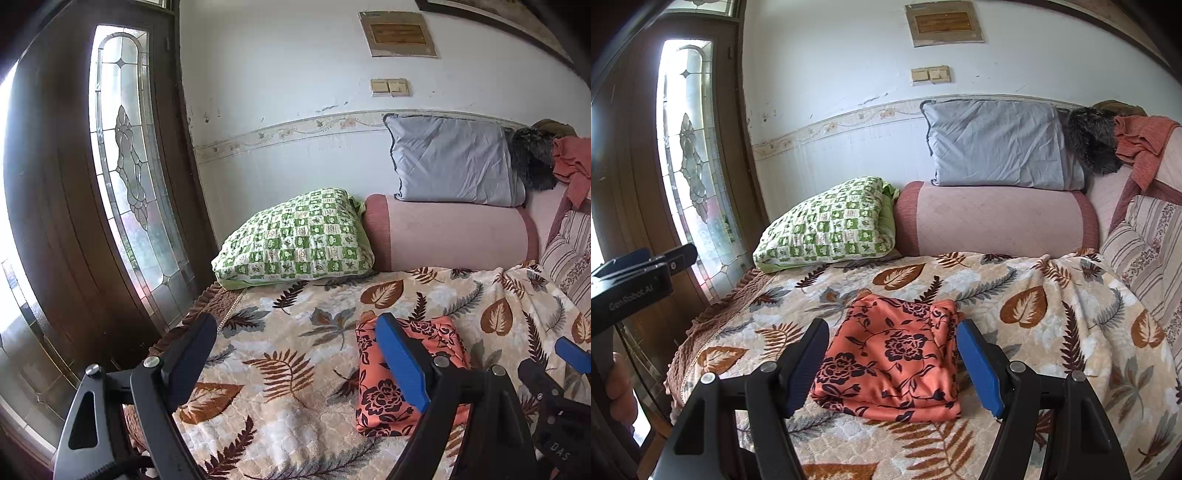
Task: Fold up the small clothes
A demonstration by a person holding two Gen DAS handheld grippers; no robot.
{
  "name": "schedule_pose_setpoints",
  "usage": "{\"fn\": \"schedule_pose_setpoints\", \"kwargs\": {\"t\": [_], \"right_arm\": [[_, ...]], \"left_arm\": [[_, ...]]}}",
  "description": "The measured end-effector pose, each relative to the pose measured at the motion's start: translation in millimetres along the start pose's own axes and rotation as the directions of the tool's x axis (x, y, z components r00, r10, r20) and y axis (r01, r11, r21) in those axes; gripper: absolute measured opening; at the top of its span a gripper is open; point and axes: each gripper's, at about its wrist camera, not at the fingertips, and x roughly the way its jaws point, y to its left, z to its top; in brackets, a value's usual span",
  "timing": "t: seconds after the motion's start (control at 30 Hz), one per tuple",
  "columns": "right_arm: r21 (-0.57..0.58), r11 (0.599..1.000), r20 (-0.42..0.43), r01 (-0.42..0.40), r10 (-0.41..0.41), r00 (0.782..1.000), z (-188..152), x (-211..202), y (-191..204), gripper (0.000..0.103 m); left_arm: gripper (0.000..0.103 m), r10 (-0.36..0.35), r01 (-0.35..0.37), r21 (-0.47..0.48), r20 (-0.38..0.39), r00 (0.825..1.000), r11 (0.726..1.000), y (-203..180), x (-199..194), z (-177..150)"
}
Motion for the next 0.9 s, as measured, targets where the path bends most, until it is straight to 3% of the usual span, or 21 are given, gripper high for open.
{"fn": "schedule_pose_setpoints", "kwargs": {"t": [0.5, 0.9], "right_arm": [[-0.027, 0.999, -0.006, -0.029, 0.028, 1.000, 2, 1, 10, 0.075], [-0.024, 0.999, 0.027, -0.026, 0.026, 0.999, 8, -9, 9, 0.075]], "left_arm": [[0.088, 0.012, -0.012, -0.017, 0.006, 1.000, 1.000, 5, -8, 2], [0.088, -0.018, 0.018, -0.020, 0.013, 1.000, 1.000, 4, -17, 6]]}}
